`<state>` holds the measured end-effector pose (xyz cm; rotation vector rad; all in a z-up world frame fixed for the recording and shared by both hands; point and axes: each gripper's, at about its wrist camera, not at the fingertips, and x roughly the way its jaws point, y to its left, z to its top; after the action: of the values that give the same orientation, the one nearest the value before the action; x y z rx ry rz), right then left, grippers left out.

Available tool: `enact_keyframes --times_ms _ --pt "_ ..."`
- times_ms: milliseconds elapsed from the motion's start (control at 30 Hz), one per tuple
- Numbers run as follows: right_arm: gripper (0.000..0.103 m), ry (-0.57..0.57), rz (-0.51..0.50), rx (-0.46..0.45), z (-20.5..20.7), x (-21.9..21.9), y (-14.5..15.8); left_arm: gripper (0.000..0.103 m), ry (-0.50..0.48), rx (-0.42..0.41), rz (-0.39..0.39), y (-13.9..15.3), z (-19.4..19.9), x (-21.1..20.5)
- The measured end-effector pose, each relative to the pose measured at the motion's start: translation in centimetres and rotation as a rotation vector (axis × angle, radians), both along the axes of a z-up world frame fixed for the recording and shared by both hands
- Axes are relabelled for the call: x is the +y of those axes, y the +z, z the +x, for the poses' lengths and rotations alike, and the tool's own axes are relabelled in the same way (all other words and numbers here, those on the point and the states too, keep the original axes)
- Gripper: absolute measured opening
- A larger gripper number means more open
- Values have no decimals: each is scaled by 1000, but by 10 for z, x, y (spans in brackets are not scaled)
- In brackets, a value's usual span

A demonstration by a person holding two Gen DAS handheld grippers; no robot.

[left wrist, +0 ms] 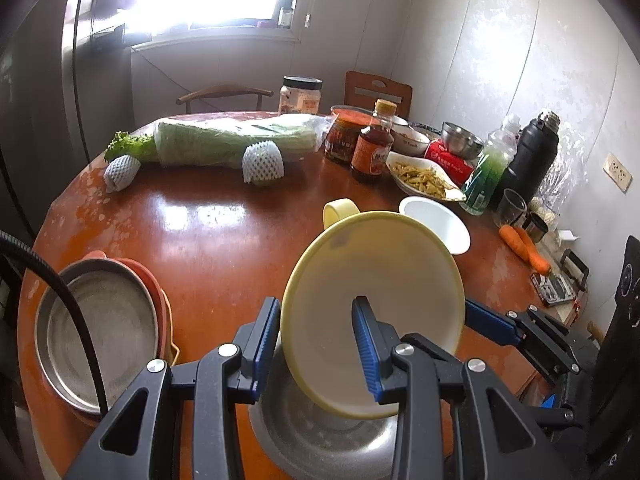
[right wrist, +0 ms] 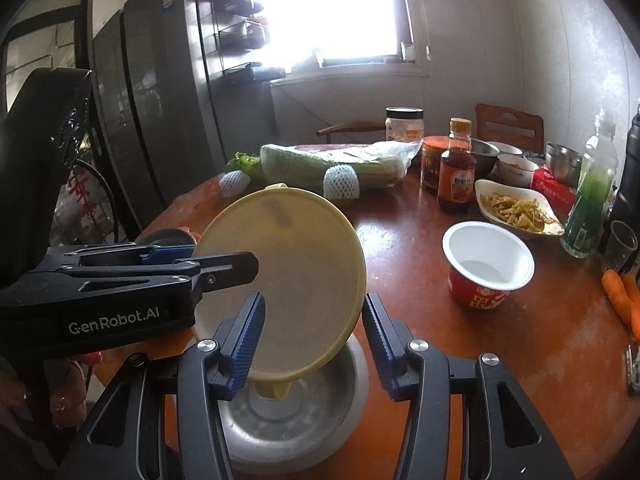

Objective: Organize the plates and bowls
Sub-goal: 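Carry the yellow bowl over the silver bowl with the left tool, then lower the yellow bowl into the silver bowl and open the left tool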

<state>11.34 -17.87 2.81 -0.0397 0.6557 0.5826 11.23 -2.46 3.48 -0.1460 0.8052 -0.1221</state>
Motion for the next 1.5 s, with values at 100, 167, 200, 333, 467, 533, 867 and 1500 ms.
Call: enact_keyframes --times_ms 100,167,200,333,467,533,867,1500 --pt "52 3 -6 10 -6 0 -5 38 -2 5 1 -4 -3 0" --pt "52 5 -10 16 -9 0 -9 38 -5 10 4 -7 -5 -1" --pt "52 5 -11 17 -10 0 -10 38 -6 11 6 -8 -6 -1" --pt "52 7 -19 24 -15 -1 -16 38 -13 17 15 -15 -9 -3" --pt "52 8 -28 32 -18 -1 -22 38 -14 33 23 -24 -12 -5" --pt "52 10 -33 38 -19 -1 -26 38 -14 35 28 -27 -13 -6" --pt "52 11 -61 52 -24 2 -36 38 -9 41 48 -36 -15 -8" --pt "52 6 -94 41 -27 2 -41 38 -7 48 84 -46 -14 -17"
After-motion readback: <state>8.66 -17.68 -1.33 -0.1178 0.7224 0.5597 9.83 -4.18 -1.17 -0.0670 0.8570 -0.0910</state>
